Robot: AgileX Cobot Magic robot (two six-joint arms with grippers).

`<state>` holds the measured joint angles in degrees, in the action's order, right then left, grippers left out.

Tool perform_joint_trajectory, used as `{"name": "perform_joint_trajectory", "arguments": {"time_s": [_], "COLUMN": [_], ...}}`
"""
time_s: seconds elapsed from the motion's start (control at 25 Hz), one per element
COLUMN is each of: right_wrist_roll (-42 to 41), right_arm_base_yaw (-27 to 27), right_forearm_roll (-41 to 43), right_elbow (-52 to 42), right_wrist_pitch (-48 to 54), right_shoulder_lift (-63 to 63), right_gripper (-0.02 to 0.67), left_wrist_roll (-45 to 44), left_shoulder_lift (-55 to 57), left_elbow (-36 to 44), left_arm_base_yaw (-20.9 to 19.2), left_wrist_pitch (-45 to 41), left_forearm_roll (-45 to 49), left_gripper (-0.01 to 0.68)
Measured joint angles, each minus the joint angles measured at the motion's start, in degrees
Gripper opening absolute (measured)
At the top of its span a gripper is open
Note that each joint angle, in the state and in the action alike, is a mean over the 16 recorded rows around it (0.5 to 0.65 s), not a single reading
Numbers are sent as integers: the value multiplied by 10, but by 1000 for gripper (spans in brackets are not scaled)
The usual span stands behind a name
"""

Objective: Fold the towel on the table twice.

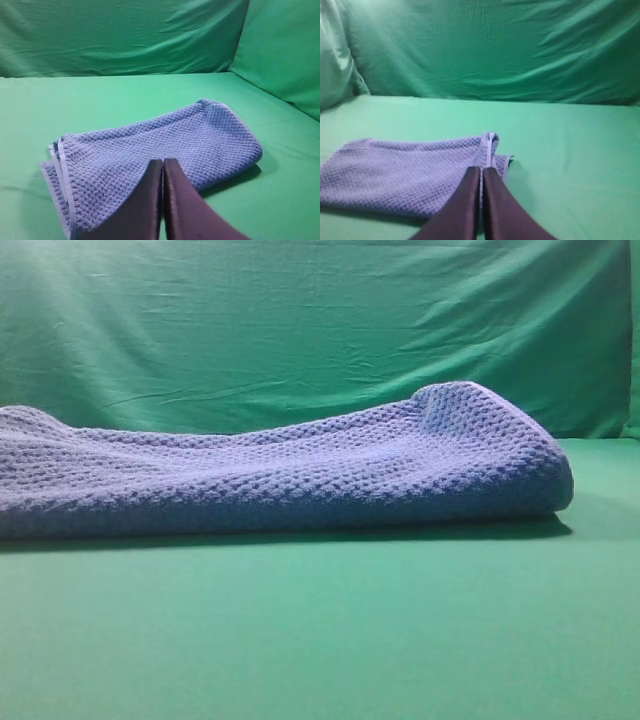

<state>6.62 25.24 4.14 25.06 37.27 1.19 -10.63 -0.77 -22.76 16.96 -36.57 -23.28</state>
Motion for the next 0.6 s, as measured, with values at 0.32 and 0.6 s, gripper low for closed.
{"name": "perform_joint_trajectory", "arguments": {"time_s": [0.32, 0.6], "right_wrist_roll": [-1, -1], "right_arm_base_yaw": [0, 0], "right_forearm_roll": [7, 31], "right_elbow": [-28, -94], "right_wrist_pitch": [-1, -87], "right_shoulder_lift": [-20, -20], "right_gripper": [0, 0], "left_wrist_roll": [12, 12], "left_shoulder_lift": [0, 0], "left_elbow": [41, 96], "left_arm_base_yaw": [0, 0], "left_wrist_pitch": [48, 112], "left_forearm_roll": [32, 72], "left_gripper": [0, 0]}}
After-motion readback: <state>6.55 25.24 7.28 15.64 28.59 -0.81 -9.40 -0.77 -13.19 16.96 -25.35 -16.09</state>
